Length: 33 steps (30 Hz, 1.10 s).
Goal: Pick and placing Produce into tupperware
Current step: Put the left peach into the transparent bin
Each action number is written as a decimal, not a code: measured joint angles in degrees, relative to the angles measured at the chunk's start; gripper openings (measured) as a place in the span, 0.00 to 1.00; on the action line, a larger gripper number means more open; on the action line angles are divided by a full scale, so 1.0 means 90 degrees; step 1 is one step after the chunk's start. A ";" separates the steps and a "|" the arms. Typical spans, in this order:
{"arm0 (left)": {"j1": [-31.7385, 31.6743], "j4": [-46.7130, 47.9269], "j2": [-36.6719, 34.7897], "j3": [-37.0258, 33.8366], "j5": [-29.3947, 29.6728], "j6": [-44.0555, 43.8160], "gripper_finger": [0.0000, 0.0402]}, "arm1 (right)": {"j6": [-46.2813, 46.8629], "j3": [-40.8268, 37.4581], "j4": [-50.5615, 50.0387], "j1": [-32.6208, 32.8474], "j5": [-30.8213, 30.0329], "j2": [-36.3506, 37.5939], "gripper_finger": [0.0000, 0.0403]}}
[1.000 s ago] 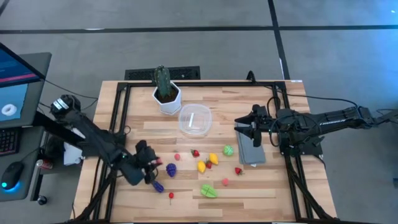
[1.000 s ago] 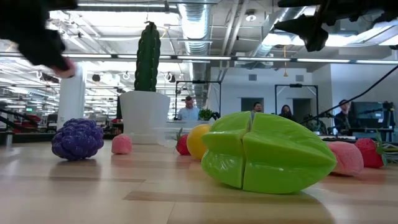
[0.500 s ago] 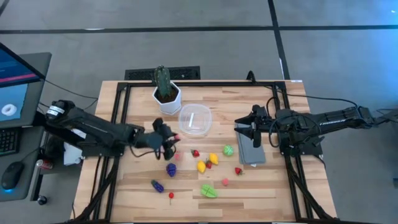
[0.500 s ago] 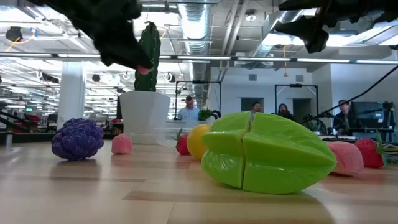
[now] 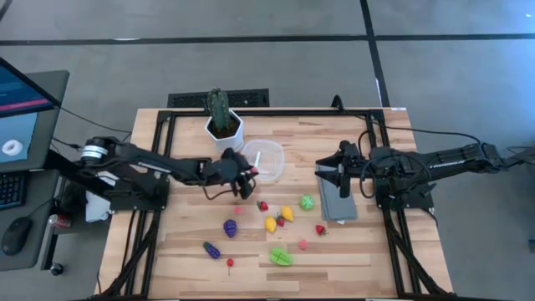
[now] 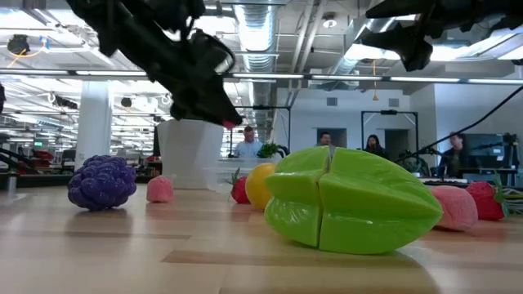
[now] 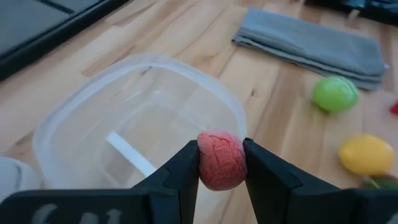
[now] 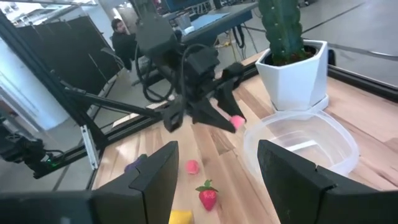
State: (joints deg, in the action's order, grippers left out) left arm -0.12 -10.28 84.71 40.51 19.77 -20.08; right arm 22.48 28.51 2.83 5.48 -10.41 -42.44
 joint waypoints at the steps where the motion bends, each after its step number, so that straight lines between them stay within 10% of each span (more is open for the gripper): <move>1: -0.0031 -0.0145 0.0128 0.0000 0.0000 -0.0066 0.26 | 0.0000 0.0000 -0.0018 0.0000 -0.0019 0.0000 0.60; 33: -0.0460 0.0873 0.1644 0.1622 0.0149 -0.0504 0.28 | 0.0066 0.0000 -0.0124 0.0000 -0.0234 0.0000 0.60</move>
State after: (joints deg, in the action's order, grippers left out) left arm -4.26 -2.42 99.50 55.11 21.11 -24.62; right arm 23.07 28.51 1.71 5.48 -12.51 -42.44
